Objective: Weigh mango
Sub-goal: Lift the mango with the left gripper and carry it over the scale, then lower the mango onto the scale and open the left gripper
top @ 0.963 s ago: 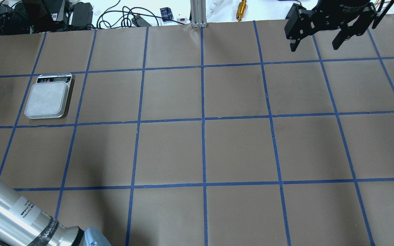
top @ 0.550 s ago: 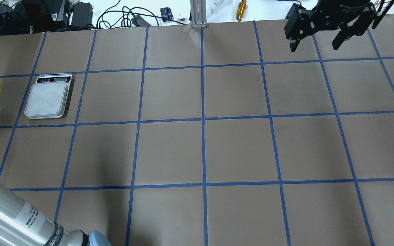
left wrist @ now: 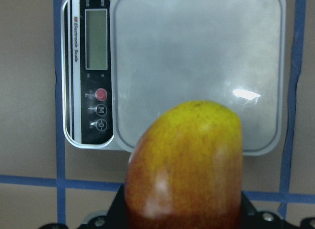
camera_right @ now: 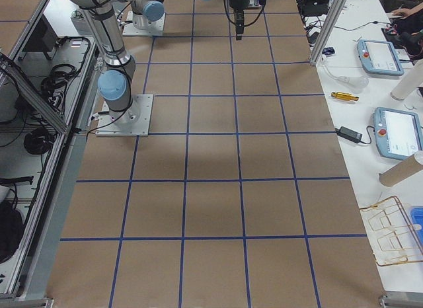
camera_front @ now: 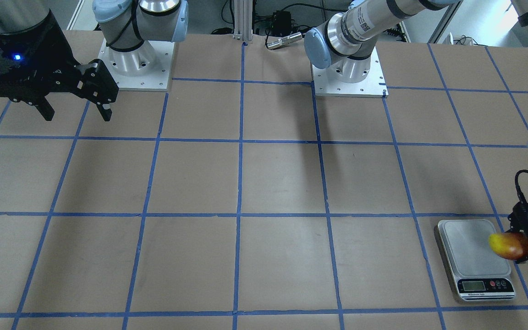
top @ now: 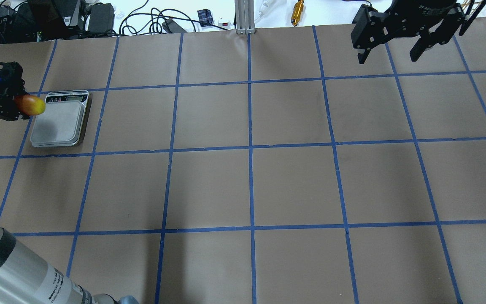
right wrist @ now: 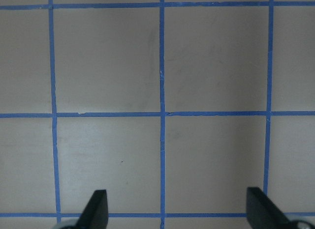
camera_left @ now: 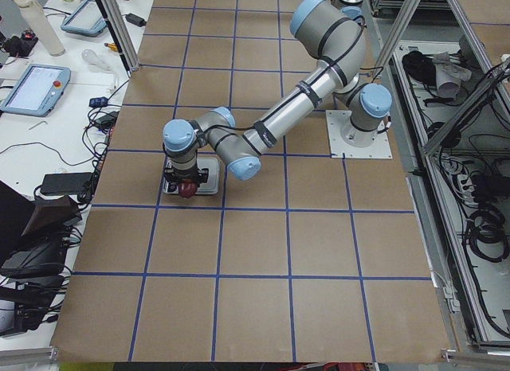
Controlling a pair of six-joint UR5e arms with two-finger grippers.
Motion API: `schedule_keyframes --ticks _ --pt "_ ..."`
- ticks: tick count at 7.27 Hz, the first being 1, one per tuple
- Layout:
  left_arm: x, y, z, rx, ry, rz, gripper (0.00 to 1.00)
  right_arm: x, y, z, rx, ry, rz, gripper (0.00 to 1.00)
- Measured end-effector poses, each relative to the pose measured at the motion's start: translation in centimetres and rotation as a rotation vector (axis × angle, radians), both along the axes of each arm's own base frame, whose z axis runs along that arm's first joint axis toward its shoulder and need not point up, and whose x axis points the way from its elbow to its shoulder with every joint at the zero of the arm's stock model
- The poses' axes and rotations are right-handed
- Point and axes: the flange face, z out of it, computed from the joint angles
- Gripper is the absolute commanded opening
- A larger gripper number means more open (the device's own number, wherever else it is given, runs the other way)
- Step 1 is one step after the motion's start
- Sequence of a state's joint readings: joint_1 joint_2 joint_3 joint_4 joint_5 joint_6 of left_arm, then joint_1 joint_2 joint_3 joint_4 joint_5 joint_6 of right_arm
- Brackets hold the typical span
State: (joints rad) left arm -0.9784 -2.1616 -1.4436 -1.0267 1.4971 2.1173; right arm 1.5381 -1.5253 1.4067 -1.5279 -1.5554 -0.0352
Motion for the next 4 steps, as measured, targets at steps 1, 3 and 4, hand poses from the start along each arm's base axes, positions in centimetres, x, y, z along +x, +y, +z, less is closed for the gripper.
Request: schedule_keyframes --ticks 1,3,4 --pt "-1.5 -0.1 -0.7 -0.005 0.001 0.000 0.00 0.0 0.0 0.0 0.000 0.000 0.000 1.00" --pt "-2.5 0.1 -2.7 0.013 0.019 0.020 0.00 0.0 0.0 0.0 0.000 0.000 0.000 1.00" --pt "-2.7 0.4 -3.3 0.024 0.026 0.029 0.31 0.0 0.0 0.0 0.000 0.000 0.000 1.00"
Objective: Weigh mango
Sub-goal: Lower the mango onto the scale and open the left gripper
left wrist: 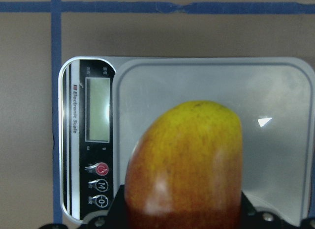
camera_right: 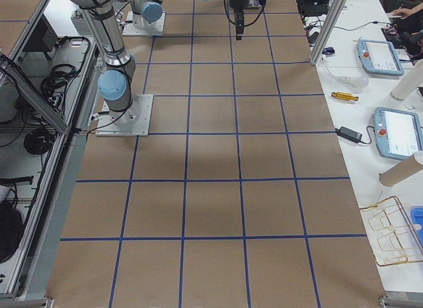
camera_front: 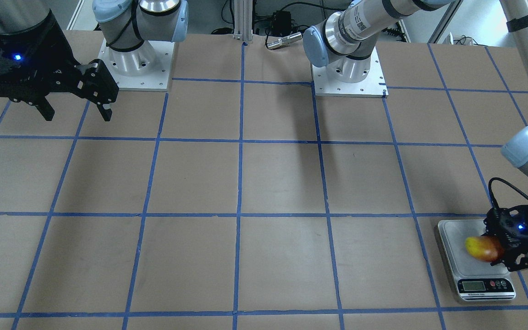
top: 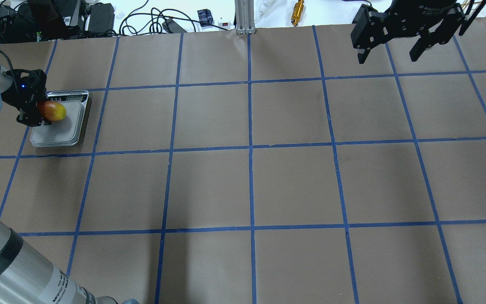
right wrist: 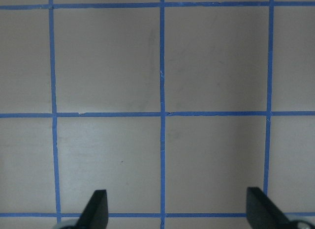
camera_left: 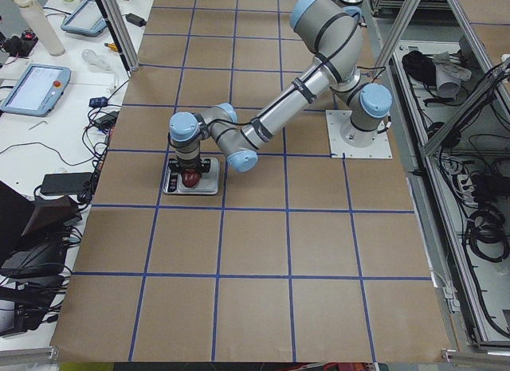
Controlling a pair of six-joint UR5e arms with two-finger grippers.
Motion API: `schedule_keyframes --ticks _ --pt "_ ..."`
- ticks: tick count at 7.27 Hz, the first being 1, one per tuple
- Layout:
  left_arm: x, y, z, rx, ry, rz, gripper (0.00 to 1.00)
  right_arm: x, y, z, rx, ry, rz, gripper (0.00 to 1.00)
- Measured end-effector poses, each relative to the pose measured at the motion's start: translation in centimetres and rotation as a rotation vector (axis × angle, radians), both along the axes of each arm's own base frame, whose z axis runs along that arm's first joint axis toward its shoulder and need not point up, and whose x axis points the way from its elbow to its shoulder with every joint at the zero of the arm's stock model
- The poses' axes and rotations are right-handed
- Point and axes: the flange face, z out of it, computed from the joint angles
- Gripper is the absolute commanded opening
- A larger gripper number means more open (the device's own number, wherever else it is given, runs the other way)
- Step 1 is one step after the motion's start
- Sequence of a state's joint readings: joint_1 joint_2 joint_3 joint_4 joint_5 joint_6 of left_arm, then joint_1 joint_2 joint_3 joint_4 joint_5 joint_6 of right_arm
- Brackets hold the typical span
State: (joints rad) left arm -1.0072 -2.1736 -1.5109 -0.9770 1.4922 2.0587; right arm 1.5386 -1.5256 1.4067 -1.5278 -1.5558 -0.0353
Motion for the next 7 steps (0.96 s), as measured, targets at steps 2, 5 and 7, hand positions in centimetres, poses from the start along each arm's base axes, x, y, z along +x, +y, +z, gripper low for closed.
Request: schedule_keyframes --ticks 2,5,7 --pt "-0.2 0.3 -0.5 0.012 0.006 0.016 1.00 0.0 0.0 0.0 0.000 0.001 0.000 1.00" --pt "-0.4 0.6 3.0 -0.021 -0.015 0.030 1.00 0.0 0.0 0.0 0.001 0.001 0.000 1.00" --pt "-1.4 2.3 8.6 -0.023 -0.023 0.037 1.00 0.0 0.0 0.0 0.000 0.001 0.000 1.00"
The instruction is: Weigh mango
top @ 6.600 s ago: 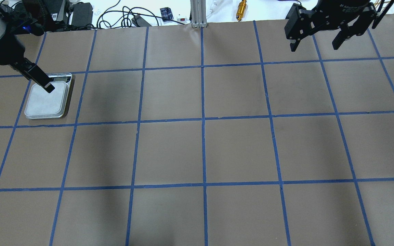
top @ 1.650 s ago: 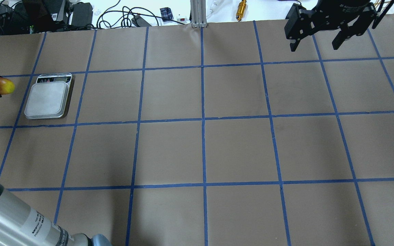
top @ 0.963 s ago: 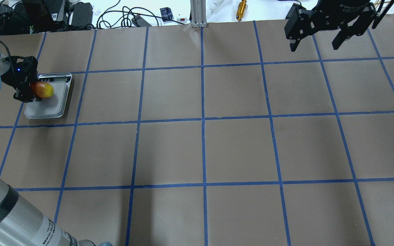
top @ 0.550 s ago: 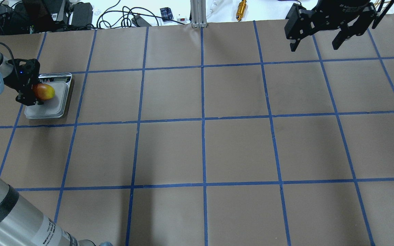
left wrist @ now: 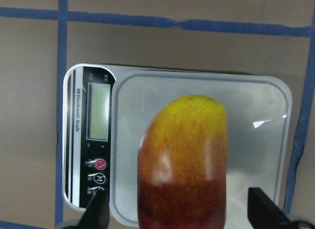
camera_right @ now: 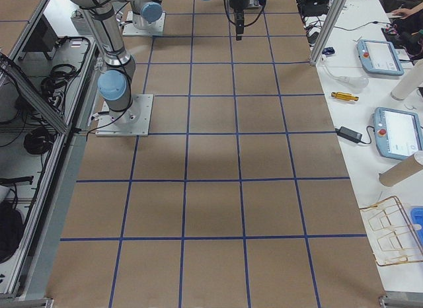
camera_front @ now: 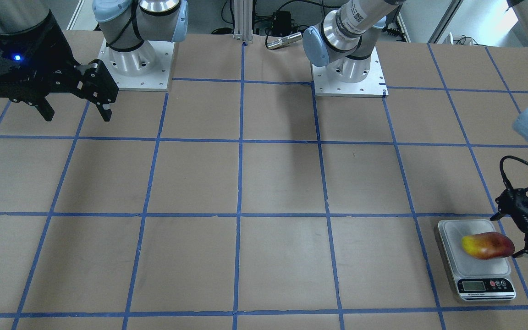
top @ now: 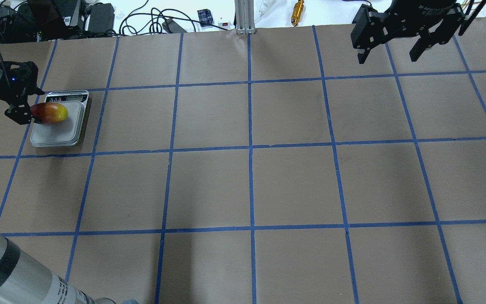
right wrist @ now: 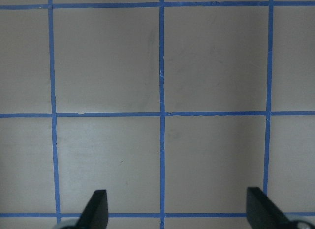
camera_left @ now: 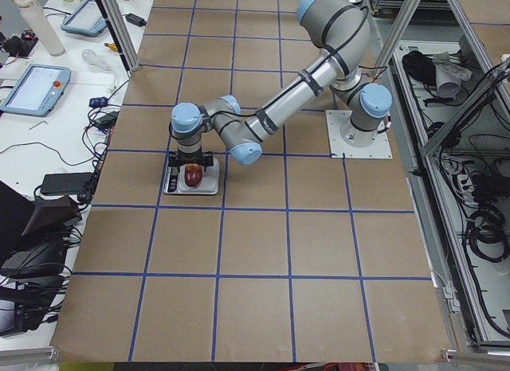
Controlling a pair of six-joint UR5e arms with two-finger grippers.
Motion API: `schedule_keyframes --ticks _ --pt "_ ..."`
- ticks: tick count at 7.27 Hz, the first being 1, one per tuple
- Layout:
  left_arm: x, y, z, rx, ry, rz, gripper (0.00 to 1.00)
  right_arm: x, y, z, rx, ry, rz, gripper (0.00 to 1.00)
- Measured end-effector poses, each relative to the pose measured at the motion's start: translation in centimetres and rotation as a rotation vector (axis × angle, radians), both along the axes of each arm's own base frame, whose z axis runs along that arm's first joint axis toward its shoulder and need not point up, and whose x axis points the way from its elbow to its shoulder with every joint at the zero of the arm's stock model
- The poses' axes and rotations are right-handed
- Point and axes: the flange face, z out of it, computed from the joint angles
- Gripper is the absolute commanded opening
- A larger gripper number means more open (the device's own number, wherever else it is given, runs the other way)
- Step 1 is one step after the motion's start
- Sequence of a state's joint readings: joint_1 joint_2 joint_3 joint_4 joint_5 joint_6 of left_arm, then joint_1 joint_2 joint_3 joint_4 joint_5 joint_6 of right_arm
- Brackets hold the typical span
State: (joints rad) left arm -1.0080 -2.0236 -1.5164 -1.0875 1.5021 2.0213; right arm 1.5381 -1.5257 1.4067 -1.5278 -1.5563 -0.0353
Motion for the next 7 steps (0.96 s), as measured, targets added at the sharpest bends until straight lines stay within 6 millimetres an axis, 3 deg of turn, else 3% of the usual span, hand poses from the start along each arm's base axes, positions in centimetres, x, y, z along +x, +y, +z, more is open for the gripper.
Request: schedule_keyframes --ticks 2,5,7 --pt "-1.9 3.5 6.1 0.048 0.029 0.064 1.00 0.0 0.0 0.0 0.000 0.001 0.000 1.00" --pt "-6.5 10.6 15.5 0.112 0.071 0.257 1.00 0.0 0.0 0.0 0.001 0.000 0.000 1.00" --pt "-9.0 14.3 19.3 0.130 0.083 0.416 1.00 0.0 0.0 0.0 0.001 -0.001 0.000 1.00"
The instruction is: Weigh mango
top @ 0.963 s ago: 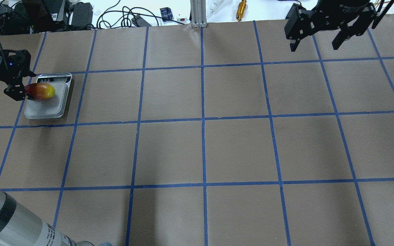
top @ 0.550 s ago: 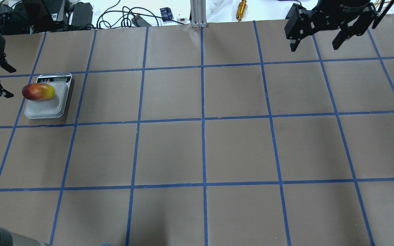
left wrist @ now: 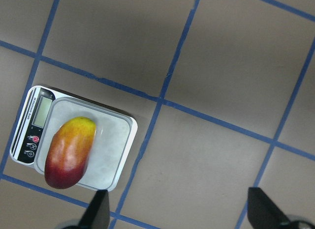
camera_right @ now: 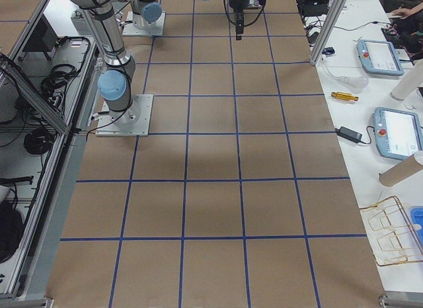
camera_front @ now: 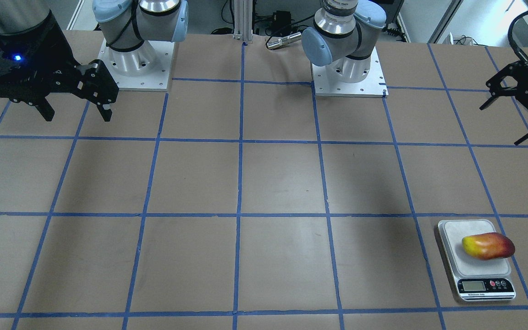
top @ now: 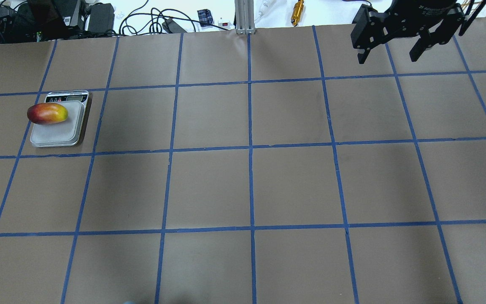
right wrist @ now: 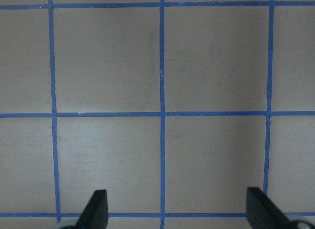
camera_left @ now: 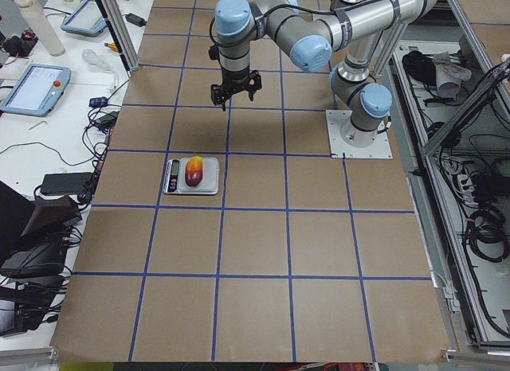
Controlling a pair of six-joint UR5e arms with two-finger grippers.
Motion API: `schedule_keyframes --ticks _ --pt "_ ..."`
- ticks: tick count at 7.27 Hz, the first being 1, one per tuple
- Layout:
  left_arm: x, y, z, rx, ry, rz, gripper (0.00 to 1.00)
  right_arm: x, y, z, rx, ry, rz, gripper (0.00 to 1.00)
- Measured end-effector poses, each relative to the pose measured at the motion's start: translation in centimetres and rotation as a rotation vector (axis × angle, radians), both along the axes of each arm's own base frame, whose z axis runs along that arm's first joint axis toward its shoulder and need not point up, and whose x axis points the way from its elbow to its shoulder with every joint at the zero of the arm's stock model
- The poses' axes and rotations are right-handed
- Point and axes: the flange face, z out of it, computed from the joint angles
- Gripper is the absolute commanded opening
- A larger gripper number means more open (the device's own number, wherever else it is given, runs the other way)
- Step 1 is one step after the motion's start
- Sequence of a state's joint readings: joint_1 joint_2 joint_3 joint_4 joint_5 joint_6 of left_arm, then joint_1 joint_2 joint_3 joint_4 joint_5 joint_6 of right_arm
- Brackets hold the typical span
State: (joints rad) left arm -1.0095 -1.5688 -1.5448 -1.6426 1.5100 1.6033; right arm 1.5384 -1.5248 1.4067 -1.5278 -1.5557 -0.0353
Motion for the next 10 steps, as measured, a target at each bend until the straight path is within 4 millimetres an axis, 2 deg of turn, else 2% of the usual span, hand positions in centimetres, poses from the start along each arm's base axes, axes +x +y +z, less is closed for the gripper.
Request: schedule_keyframes --ticks 2,3,8,10 --pt "-2.1 2.0 0.5 0.023 0.004 0.175 1.00 0.0 0.0 0.0 -0.001 0.001 0.000 1.00" --pt "-3.9 2.2 0.6 0.030 0.003 0.244 1.00 0.0 0.0 0.1 -0.001 0.001 0.000 1.00" --pt "-19.1 1.5 0.6 0.064 -0.094 0.680 1.00 0.0 0.0 0.0 -0.001 0.000 0.000 1.00" --pt "-24.0 1.7 0.2 0.060 -0.101 0.820 1.00 0.0 0.0 0.0 0.000 0.000 0.000 1.00"
